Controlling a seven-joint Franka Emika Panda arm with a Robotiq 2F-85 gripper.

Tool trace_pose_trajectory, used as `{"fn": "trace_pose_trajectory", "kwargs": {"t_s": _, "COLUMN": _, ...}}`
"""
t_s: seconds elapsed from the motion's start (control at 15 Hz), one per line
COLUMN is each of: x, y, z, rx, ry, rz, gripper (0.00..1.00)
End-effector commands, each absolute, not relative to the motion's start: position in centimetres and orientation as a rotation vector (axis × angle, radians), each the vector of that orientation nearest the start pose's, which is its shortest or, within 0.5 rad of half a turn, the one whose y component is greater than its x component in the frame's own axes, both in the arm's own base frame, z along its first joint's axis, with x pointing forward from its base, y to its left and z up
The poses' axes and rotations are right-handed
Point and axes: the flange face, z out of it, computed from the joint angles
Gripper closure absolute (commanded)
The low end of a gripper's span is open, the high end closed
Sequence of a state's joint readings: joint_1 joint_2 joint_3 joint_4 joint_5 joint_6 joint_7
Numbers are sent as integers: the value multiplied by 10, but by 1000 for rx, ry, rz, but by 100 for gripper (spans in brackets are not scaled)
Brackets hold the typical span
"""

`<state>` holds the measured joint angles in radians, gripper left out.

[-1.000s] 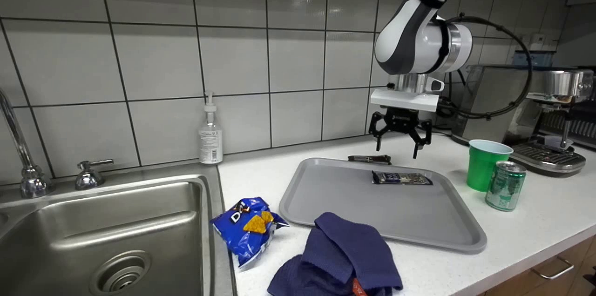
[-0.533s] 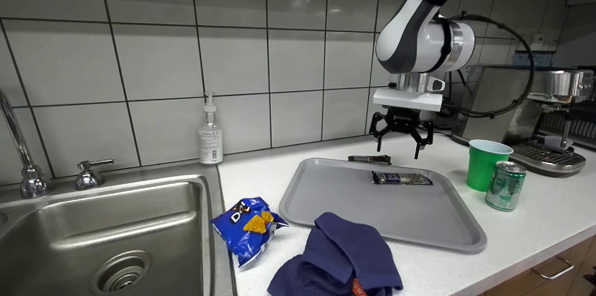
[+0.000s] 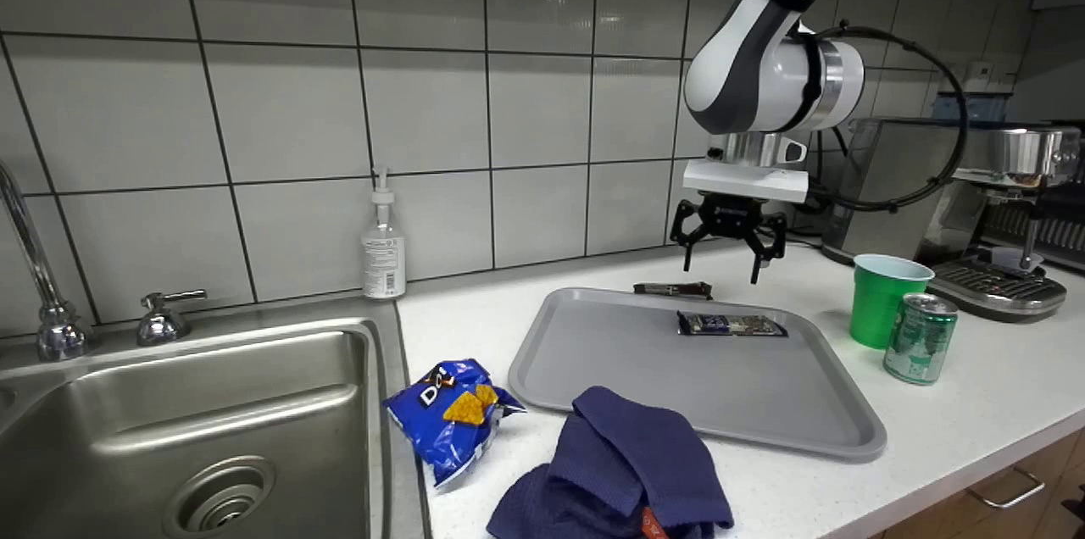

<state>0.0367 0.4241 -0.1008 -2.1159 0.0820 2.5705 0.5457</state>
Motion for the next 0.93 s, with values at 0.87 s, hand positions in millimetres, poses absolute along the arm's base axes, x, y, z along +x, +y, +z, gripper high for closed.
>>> {"fn": "trace_pose_trajectory", "kwargs": {"t_s": 0.87, "x": 558, "y": 77, "z": 248, "rx": -3005, "ry": 277, "rz": -206, "gripper": 0}}
